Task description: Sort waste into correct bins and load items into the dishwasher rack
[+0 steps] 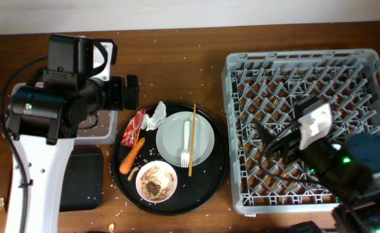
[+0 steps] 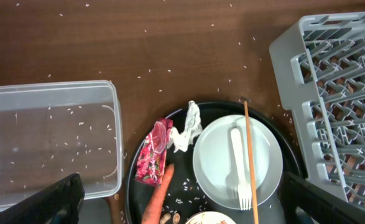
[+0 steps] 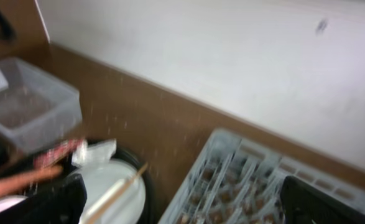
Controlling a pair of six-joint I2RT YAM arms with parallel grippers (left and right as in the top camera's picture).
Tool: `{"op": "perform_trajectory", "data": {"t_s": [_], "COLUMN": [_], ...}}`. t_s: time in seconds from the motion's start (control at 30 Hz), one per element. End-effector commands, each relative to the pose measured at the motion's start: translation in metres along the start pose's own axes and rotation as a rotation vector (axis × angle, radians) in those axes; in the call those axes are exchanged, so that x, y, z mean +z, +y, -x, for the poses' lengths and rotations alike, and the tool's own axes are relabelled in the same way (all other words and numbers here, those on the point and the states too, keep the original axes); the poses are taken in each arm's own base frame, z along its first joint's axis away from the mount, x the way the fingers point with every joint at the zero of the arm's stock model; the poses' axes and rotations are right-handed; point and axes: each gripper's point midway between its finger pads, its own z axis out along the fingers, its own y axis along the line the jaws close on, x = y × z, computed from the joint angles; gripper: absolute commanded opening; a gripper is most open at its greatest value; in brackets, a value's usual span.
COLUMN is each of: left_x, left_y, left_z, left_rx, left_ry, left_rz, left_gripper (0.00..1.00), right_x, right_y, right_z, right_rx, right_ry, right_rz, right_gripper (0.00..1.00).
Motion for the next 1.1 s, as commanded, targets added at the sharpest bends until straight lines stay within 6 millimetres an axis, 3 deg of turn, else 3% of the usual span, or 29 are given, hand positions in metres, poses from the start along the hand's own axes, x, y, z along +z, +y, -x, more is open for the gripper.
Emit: {"op": "perform_trajectory", "data": {"t_s": [0.0, 0.1, 0.23, 0.27, 0.33, 0.37, 0.47, 0.77, 0.83, 0.9, 0.97, 1.0, 1.07], "left_x": [0.000, 0.000, 0.000, 0.000, 0.000, 0.000, 0.000, -0.007, -0.028, -0.030, -0.025, -0.027, -0.027], "left_y": [0.001, 0.001, 0.001, 0.001, 0.001, 0.001, 0.001, -0.001, 0.014, 0.013, 0.013, 0.016, 0.025], "left_z": [0.001, 0.001, 0.001, 0.001, 0.001, 0.001, 0.001, -0.001, 0.009, 0.026, 0.008, -0.012, -0.060], "left_rx": [0.001, 0.001, 0.001, 0.001, 0.001, 0.001, 0.001, 0.007, 0.039, 0.065, 0.072, 0.077, 0.074], "left_ry": [-0.003, -0.003, -0.003, -0.003, -0.003, -0.003, -0.003, -0.013, -0.149, -0.421, -0.617, -0.775, -0.931], "left_rz": [0.007, 0.007, 0.007, 0.007, 0.007, 0.007, 0.007, 0.003, 0.091, 0.048, 0.014, 0.010, 0.019], "left_gripper": [0.99, 0.99, 0.99, 0.99, 0.99, 0.99, 0.99, 0.99, 0.99, 0.99, 0.99, 0.99, 0.99], "right_x": [0.006, 0.003, 0.011, 0.017, 0.020, 0.016, 0.022, 0.023, 0.023, 0.023, 0.023, 0.023, 0.023], "right_y": [0.013, 0.010, -0.011, -0.013, -0.016, -0.018, -0.016, -0.016, -0.015, -0.016, -0.016, -0.015, -0.016], "right_z": [-0.070, -0.136, -0.202, -0.205, -0.191, -0.169, -0.192, -0.193, -0.193, -0.193, -0.193, -0.193, -0.193], "right_rx": [-0.009, 0.108, 0.357, 0.356, 0.329, 0.310, 0.336, 0.337, 0.337, 0.337, 0.337, 0.337, 0.337], "right_ry": [-0.031, -0.045, -0.071, -0.100, -0.205, -0.313, -0.217, -0.214, -0.214, -0.214, -0.214, -0.214, -0.214], "right_rz": [0.006, -0.040, -0.200, -0.200, -0.201, -0.191, -0.193, -0.192, -0.192, -0.192, -0.192, -0.192, -0.192], "right_gripper": [0.99, 0.99, 0.99, 0.99, 0.99, 0.98, 0.99, 0.99, 0.99, 0.99, 0.99, 0.99, 0.99]}}
